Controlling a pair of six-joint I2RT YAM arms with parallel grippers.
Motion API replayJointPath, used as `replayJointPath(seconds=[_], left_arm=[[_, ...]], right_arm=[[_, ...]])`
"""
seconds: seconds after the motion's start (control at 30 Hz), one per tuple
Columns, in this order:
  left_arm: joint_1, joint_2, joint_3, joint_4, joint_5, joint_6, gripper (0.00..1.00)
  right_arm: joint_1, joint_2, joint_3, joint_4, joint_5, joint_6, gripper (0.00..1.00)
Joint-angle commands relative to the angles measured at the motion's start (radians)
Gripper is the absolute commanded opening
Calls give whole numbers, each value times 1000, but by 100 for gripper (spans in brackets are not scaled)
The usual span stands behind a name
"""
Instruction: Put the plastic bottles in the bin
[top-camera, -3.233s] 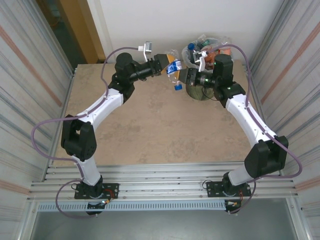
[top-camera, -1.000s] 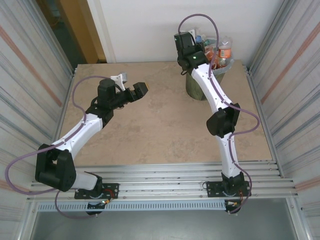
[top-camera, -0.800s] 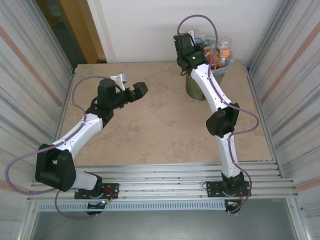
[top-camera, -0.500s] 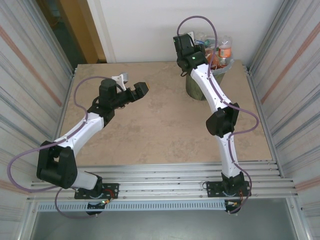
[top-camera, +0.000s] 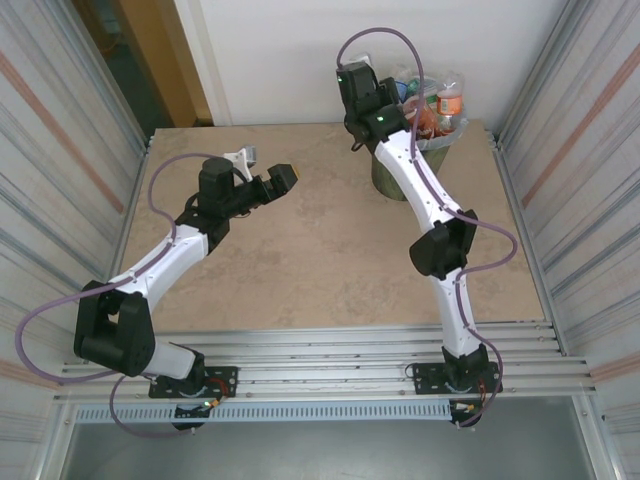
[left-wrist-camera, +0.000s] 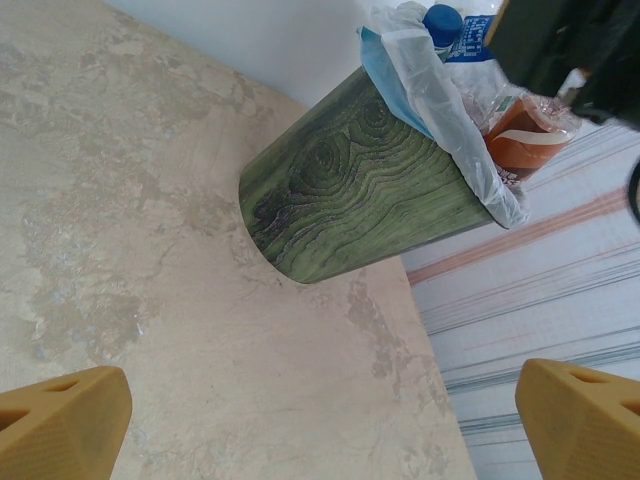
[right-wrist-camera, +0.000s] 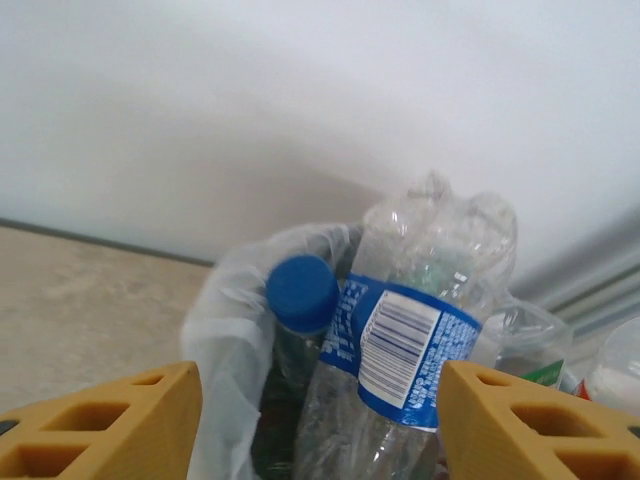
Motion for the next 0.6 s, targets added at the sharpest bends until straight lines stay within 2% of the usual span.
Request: replayJointPath(seconds=[0.0, 0.17, 0.33, 0.43, 0.57], left_arm=[[8, -3, 6, 33, 22, 5, 99], [8, -5, 3, 35, 21, 7, 99], [9, -27, 0, 4, -9, 36, 99], [16, -60, -4, -40, -50, 71, 99], [31, -131, -32, -108, -133, 136, 99]], right_arm=[[10, -126, 30, 76, -41, -26, 65], [13, -217, -29, 72, -49, 1, 68], [6, -362, -197, 79, -48, 54, 85], [-8, -481, -348, 89, -42, 105, 98], [-33, -697, -661, 165, -31, 170, 98]])
